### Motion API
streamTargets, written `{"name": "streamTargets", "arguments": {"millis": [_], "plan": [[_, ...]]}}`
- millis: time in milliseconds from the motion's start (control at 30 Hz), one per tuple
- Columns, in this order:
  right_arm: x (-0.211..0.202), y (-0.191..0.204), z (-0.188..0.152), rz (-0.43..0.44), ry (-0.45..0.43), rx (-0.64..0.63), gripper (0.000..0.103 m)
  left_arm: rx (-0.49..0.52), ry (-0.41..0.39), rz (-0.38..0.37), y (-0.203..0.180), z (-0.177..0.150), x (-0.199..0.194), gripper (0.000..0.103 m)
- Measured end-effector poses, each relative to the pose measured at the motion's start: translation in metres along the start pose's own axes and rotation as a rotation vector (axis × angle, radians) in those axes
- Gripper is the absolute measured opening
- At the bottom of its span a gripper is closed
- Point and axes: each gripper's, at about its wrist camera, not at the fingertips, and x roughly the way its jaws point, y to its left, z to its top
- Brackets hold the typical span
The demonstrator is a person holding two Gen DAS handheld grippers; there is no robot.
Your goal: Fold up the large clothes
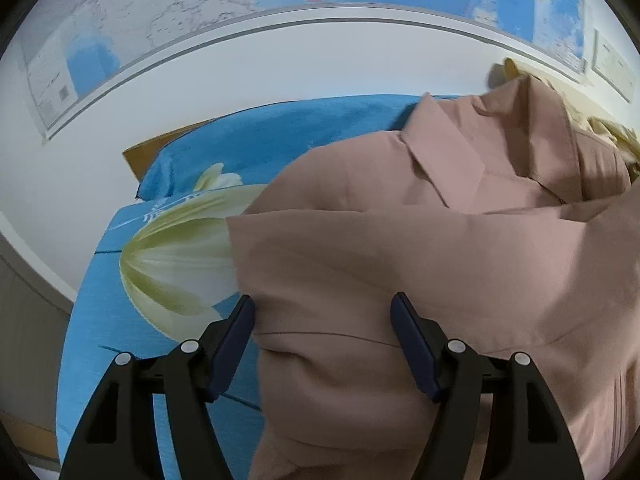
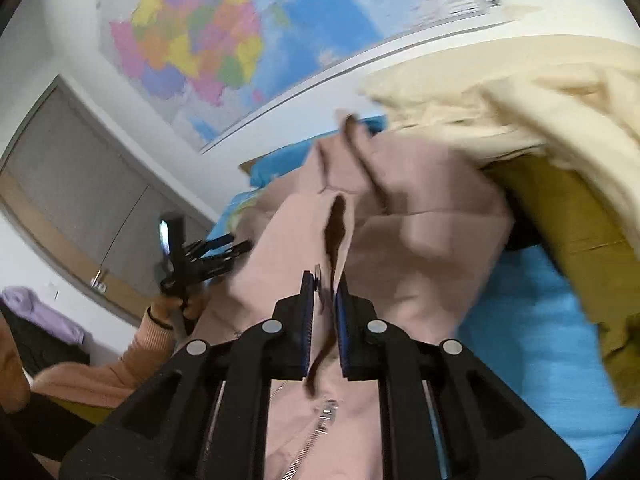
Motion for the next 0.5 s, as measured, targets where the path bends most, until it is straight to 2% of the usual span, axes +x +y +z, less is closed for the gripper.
{"name": "streamTargets", "arguments": {"millis": [133,200,267,433,500], "plan": [[0.037,-0.030,-0.012,-0.157,0.104,0.039,0.011,-0.031,-0.001,0.002,0.006,0.001,0.001,0.068],[0.044,-0.034,-0.021,-0.203,0.106,0.023,0.011,-0.022,-0.004,0.003,0.005,-0.002,-0.001,0.068],[0.042,-0.030,-0.026,-0.223,0.070,0.006,0.009,-0.007,-0.011,0.005,0.004,-0.004,-0.005,0.068],[0.014,-0.002,-0.016,-0.248,-0.107,-0.096,0.002,0.027,-0.057,-0.031,-0.001,-0.005,-0.021,0.069],[0.015,0.001,-0.010,-0.285,-0.134,-0.119,0.001,0.043,-0.073,-0.028,-0.005,-0.006,-0.022,0.069]]}}
